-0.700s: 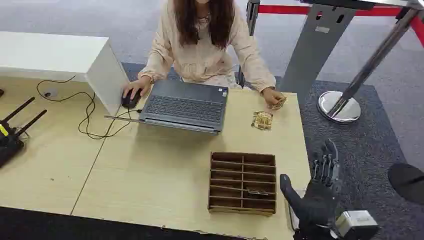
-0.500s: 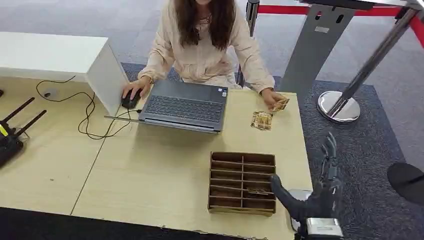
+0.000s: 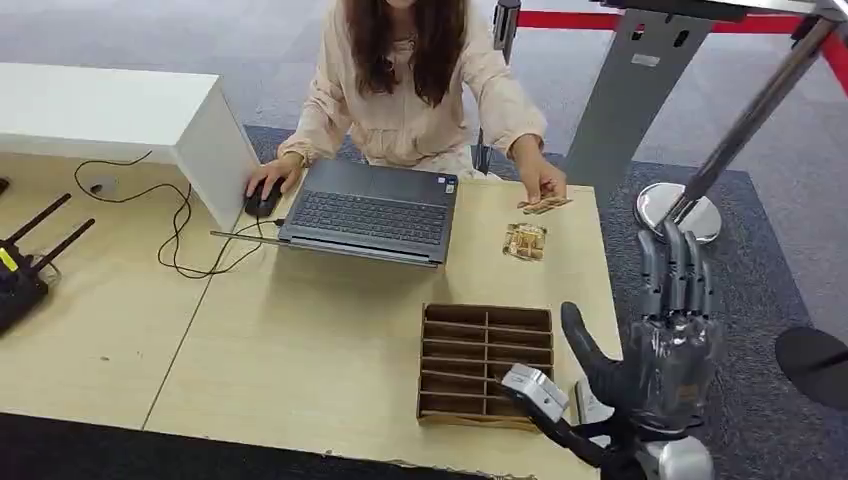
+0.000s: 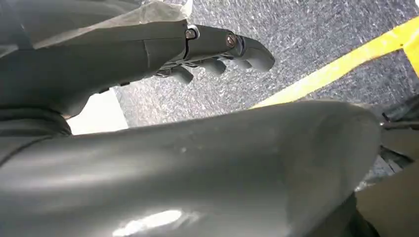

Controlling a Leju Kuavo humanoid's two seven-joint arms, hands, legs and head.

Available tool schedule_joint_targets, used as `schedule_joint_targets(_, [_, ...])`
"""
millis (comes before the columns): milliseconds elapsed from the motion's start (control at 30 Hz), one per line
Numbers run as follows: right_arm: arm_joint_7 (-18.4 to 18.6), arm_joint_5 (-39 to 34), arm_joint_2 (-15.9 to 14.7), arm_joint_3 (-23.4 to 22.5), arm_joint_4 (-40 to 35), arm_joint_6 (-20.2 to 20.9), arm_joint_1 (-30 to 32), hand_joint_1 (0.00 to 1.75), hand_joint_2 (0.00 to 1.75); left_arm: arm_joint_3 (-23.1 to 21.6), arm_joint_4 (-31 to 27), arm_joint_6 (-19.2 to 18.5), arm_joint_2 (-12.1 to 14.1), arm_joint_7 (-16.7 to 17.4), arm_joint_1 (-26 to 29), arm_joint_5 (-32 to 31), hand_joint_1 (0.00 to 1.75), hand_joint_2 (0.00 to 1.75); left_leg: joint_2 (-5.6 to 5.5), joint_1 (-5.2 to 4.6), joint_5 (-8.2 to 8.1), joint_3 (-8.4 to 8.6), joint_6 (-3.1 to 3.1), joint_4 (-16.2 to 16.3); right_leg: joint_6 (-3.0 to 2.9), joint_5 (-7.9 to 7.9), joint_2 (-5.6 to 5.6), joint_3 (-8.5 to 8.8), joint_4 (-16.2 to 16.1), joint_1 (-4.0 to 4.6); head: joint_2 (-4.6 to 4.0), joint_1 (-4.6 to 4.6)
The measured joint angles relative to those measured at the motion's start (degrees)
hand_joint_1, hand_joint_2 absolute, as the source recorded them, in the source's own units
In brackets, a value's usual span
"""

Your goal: Pass the card to the sensor for recognition and then transmit it.

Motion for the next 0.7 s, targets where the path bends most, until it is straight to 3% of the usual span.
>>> schedule_joint_targets(100, [0.94,3.57,-2.1,1.44,-0.35,3.8,-1.49,0.0,1.75,-0.4,0.0,-0.35,0.31,-0.02,-0.07,-0.74,0.0,0.0,0.0,0.01,0.0,0.0,0.0,0.0,-0.01,-0.01,0.0,-0.01,0.0,0.01,0.0,0.0])
schedule_joint_targets(333, [0.55,4.07,-4.96,4.61,-0.37,11.87,-7.06,0.0,1.75,-1.14,0.0,-1.2,0.72,-0.5,-0.24,-2.08,0.0,0.0,0.0,0.03,0.0,0.01,0.0,-0.01,-0.01,-0.01,0.0,-0.01,0.0,0.03,0.0,0.0])
schedule_joint_targets(500, [0.5,4.05,-5.9,6.34,-0.04,14.34,-11.52,0.0,1.75,-1.82,0.0,0.29,0.88,-3.83,-0.27,-2.95,0.0,0.0,0.01,0.03,0.0,0.0,-0.01,-0.01,-0.01,-0.01,0.0,0.0,0.01,0.03,0.0,0.0])
schedule_joint_targets(700, [0.22,4.05,-6.08,8.2,0.31,17.16,-15.6,0.0,1.75,-2.27,0.0,0.42,0.85,-4.66,-0.31,-3.76,0.0,0.0,0.0,0.02,0.0,-0.01,0.0,-0.01,-0.01,-0.01,0.0,0.0,0.01,0.02,0.0,0.0])
